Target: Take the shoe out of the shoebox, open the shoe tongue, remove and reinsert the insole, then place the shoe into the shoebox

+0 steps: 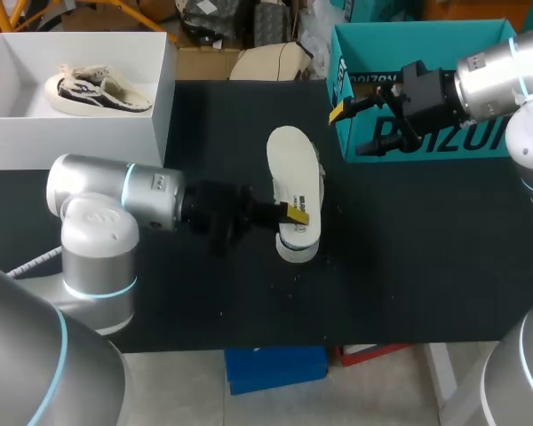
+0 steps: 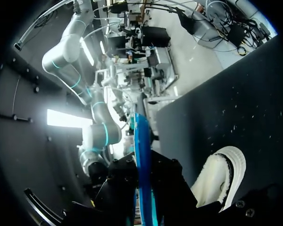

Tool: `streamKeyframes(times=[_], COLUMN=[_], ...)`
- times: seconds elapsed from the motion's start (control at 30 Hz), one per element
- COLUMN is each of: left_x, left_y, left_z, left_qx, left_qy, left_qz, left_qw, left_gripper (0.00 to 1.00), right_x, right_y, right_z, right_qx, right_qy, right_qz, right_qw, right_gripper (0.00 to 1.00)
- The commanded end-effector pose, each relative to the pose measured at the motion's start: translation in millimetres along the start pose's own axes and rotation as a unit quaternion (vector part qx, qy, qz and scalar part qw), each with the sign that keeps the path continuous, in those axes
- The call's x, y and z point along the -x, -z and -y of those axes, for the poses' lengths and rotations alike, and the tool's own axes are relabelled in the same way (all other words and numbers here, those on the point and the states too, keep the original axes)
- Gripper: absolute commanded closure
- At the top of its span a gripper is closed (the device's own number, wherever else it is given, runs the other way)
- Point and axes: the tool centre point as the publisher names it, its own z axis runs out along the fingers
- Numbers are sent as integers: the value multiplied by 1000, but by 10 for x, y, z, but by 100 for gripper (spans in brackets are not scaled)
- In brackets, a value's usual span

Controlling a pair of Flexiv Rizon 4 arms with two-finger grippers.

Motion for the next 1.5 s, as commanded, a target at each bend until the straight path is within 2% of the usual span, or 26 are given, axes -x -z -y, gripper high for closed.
streamKeyframes(times=[0.03,0.33,0.6,1.27,1.5], left_x=[-20,-31,-117,-150,-150], left_y=[28,34,43,33,33], left_z=[-23,-28,-44,-47,-47], left_qx=[0,-6,-5,-4,-4], left_qy=[-9,-37,-39,-40,-40], left_qz=[11,37,70,74,74], left_qw=[1000,999,997,996,996], left_gripper=[100,100,100,100,100], right_x=[7,7,7,7,-24], right_y=[-13,-13,-13,-13,53], right_z=[6,6,6,6,137], right_qx=[1,1,1,1,17], right_qy=[0,0,0,0,20], right_qz=[-1,-1,-1,-1,-62], right_qw=[1000,1000,1000,1000,998], right_gripper=[0,0,0,0,0])
